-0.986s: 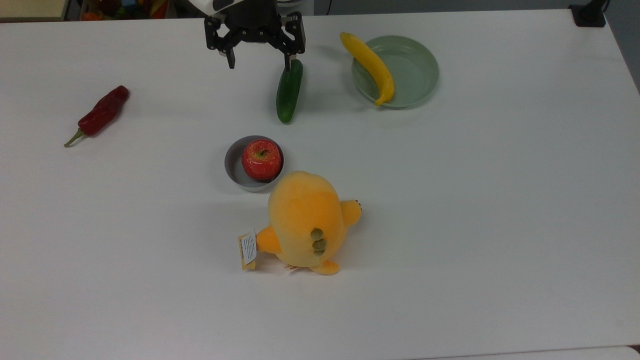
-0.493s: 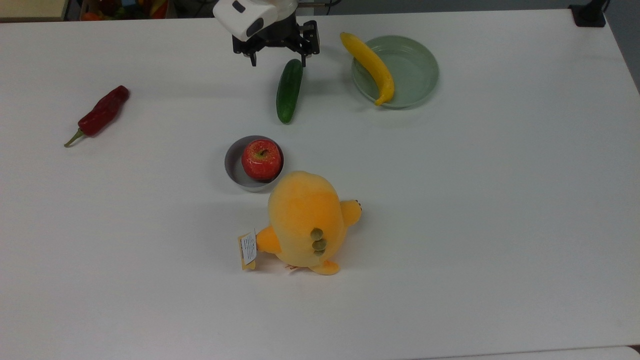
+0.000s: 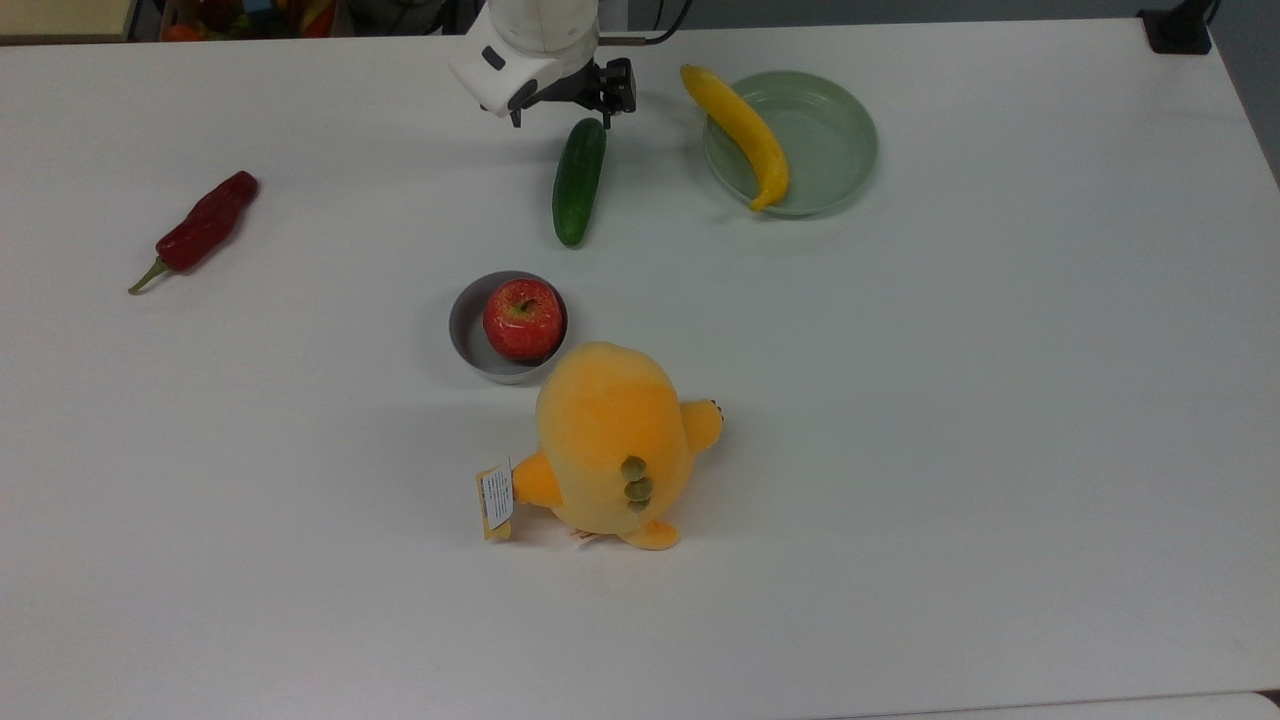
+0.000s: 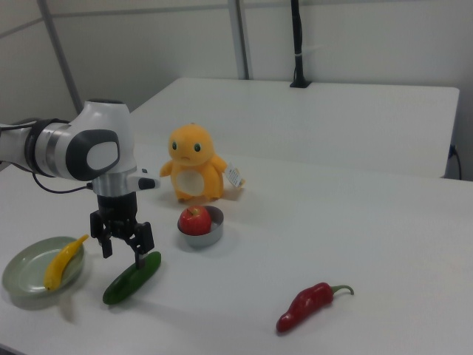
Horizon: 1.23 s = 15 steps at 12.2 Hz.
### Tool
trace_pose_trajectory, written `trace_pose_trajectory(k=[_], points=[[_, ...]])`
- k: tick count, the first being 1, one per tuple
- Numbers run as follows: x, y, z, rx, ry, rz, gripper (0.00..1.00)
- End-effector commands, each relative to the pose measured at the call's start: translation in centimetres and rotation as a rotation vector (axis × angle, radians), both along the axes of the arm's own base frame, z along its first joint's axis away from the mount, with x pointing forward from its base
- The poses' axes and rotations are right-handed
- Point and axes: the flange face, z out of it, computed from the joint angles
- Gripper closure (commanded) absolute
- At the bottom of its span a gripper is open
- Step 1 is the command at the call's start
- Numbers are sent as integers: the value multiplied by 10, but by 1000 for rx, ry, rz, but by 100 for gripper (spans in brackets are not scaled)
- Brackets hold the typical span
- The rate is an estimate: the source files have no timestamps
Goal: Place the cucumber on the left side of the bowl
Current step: 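Lower the open gripper around the cucumber and close on it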
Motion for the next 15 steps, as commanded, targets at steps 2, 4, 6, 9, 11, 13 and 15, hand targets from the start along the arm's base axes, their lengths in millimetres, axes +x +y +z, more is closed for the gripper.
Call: trace_pose_trajectory(k=[2, 4, 6, 9, 11, 13, 15], points=[[5, 6, -37, -16, -16, 16, 0], [12, 9, -53, -16, -37, 16, 0], [10, 14, -62, -15, -39, 27, 44], [9, 15, -63, -21, -38, 46, 92], [10, 15, -62, -20, -41, 46, 92], [14, 16, -53, -14, -60, 44, 92], [35, 19, -31, 1, -159, 28, 90]])
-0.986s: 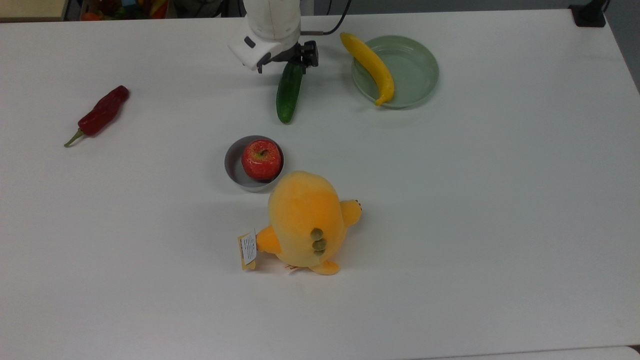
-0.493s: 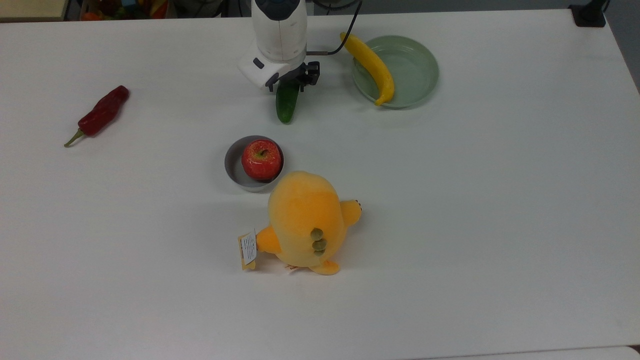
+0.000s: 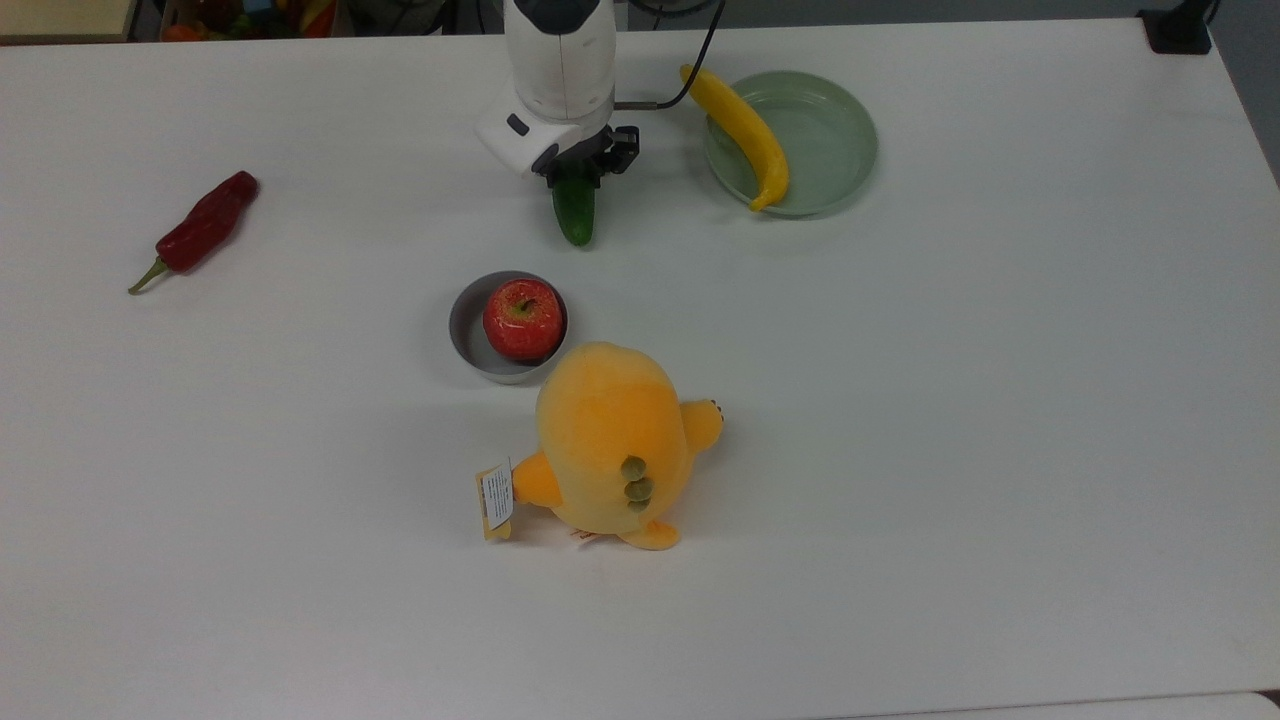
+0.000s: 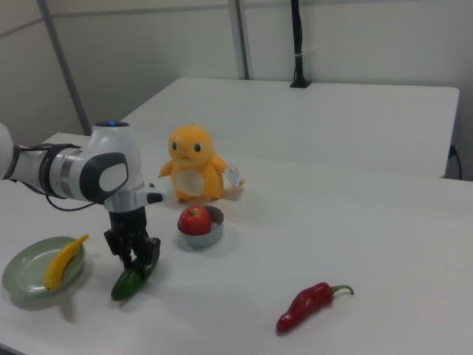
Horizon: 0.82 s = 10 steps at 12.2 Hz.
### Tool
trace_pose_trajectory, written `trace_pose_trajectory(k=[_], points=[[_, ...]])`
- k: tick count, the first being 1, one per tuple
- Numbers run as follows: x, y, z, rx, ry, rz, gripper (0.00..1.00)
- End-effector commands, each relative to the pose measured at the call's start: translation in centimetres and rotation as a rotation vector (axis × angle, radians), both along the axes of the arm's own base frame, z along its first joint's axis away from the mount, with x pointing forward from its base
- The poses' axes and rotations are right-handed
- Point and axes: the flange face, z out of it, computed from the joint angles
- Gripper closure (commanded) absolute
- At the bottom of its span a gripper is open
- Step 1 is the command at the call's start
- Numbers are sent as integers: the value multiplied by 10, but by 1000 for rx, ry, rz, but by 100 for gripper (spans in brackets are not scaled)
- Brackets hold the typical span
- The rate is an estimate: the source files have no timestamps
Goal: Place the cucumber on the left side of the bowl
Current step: 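Lower the open gripper around the cucumber and close on it, then lift the cucumber and carry it beside the metal bowl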
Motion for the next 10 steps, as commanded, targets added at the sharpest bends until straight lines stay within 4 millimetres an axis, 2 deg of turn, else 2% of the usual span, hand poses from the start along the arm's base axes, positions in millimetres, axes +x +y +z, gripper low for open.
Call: trace_pose_trajectory(k=[1, 7, 10], points=[[23, 7, 32, 25, -143, -12, 90], [54, 23, 54, 63, -314, -1, 89], [86, 39, 54, 80, -341, -33, 88]])
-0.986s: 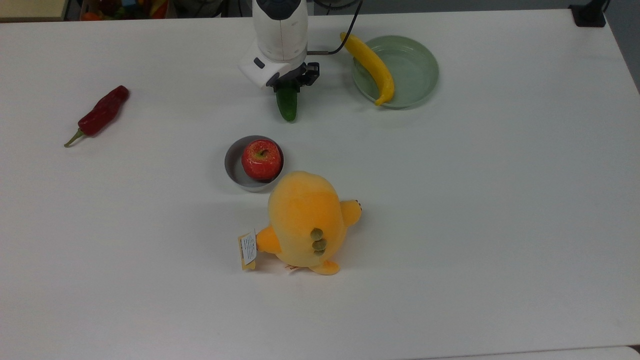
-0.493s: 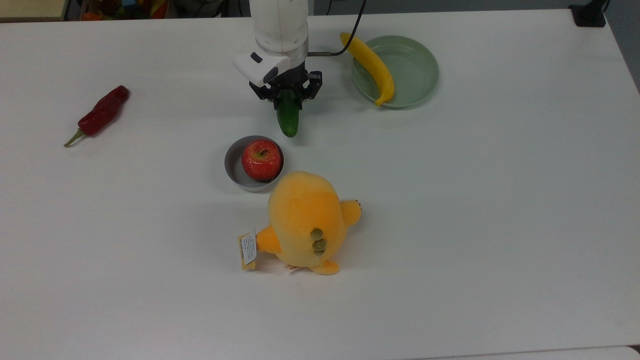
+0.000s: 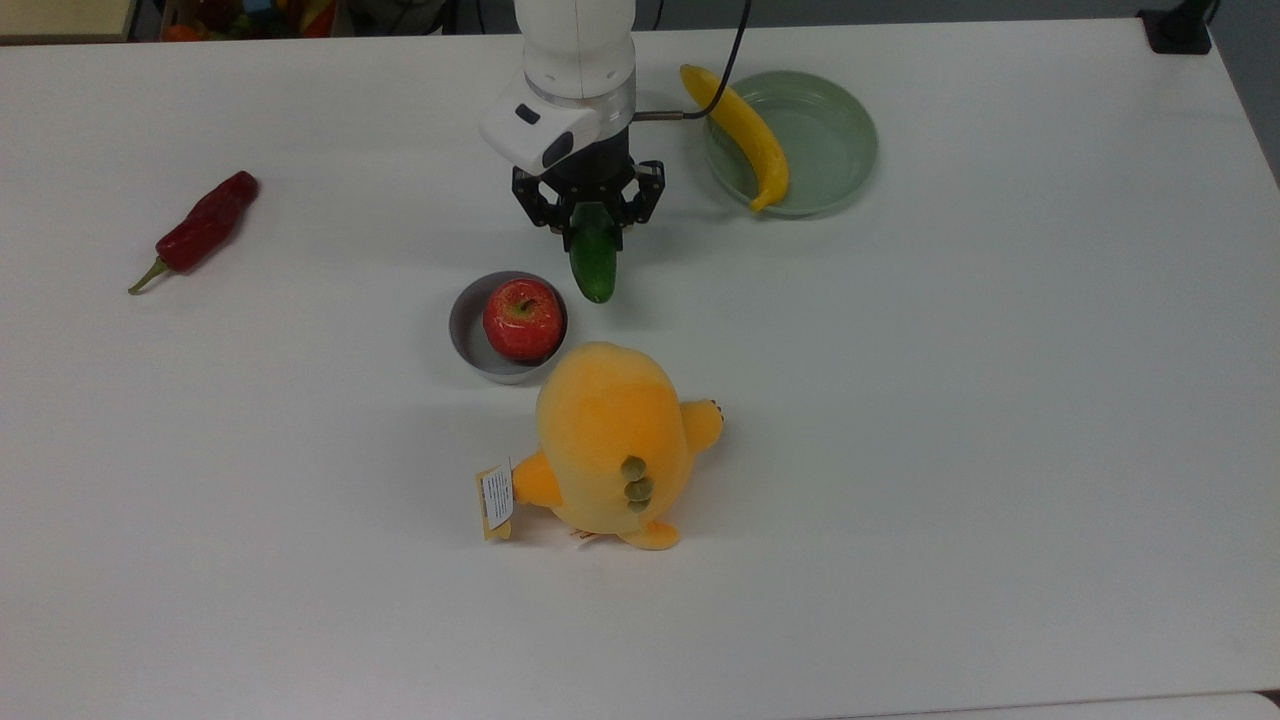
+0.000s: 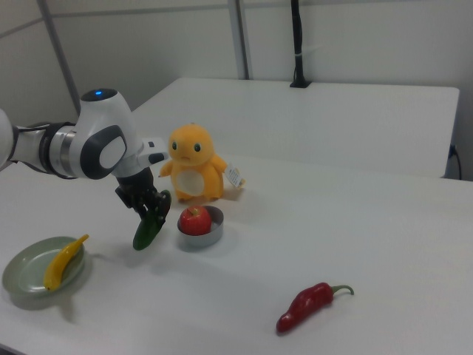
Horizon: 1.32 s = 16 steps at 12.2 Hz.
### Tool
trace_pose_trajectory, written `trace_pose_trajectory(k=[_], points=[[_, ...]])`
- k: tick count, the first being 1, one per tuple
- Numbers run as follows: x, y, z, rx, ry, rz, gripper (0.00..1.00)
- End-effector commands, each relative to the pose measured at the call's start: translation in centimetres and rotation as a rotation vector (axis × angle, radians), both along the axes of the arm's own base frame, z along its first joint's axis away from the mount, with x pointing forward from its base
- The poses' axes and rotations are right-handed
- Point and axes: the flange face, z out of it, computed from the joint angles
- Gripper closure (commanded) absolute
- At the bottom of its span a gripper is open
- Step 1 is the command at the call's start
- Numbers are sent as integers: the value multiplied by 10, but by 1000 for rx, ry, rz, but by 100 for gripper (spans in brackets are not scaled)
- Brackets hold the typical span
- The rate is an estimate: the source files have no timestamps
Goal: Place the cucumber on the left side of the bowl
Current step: 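Lift the cucumber and carry it beside the metal bowl, then lower the cucumber next to the bowl and open the gripper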
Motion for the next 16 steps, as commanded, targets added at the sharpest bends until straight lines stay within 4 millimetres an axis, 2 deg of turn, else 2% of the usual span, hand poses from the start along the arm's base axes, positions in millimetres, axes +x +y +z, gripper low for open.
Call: trace_pose_trajectory(k=[1, 3, 5, 6, 7, 11, 12, 13, 16], points=[[33, 18, -3, 31, -30, -43, 88], [39, 18, -6, 31, -32, -46, 85], [45, 16, -3, 32, -42, -48, 70], [47, 15, 1, 32, -50, -50, 38], [48, 11, 2, 31, -52, -56, 29], [50, 7, 4, 32, -57, -62, 23], [49, 7, 7, 32, -60, -62, 8], [48, 7, 15, 33, -64, -62, 0], [35, -1, 59, 32, -66, -57, 0]])
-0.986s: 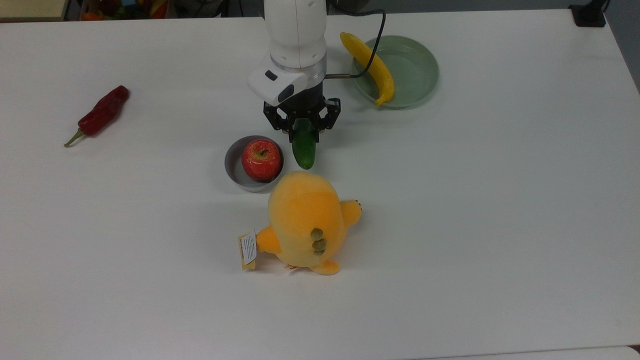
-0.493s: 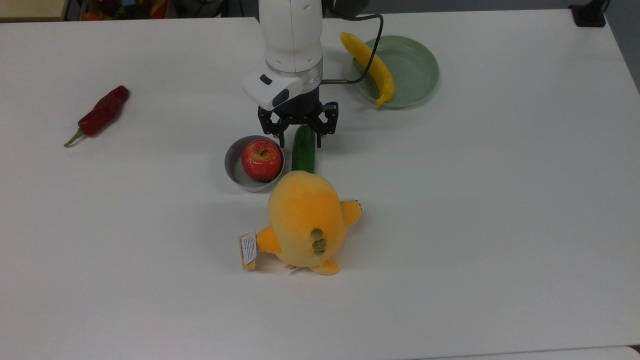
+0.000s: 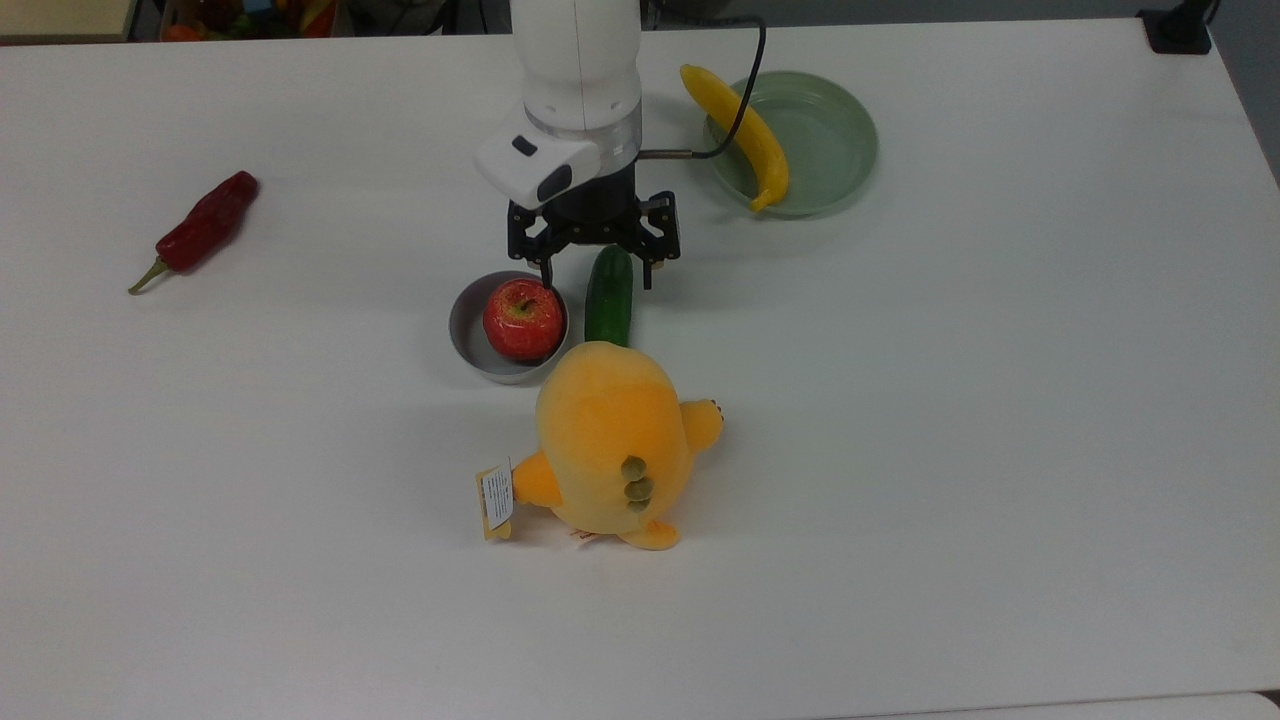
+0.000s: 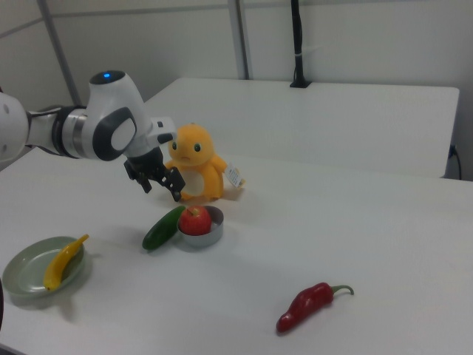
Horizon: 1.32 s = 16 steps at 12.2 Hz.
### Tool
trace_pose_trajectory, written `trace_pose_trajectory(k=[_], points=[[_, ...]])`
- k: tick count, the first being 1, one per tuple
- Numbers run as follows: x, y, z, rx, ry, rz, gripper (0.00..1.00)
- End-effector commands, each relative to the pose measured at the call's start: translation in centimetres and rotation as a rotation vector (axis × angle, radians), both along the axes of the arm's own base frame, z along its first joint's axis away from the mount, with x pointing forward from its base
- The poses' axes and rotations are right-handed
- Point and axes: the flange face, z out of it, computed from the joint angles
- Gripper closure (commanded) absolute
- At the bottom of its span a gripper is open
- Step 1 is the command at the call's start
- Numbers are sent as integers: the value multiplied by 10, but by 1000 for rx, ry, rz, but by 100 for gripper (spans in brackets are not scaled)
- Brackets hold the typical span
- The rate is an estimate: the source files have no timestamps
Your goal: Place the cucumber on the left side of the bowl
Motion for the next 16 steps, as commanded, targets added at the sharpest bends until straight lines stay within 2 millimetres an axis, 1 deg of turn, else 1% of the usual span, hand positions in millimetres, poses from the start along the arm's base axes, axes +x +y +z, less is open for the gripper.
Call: trace_pose_trajectory(k=[1, 4, 5, 7, 9, 12, 13, 16], points=[[-23, -19, 55, 5, 31, -25, 0], [-48, -39, 109, 4, 37, -48, 0], [-57, -46, 124, 5, 44, -62, 0], [-69, -49, 140, -3, 57, -68, 0], [-76, -50, 146, -14, 77, -68, 0], [-71, -57, 157, -15, 83, -80, 0], [-65, -60, 161, -16, 100, -88, 0], [-62, -61, 160, -20, 117, -79, 0]])
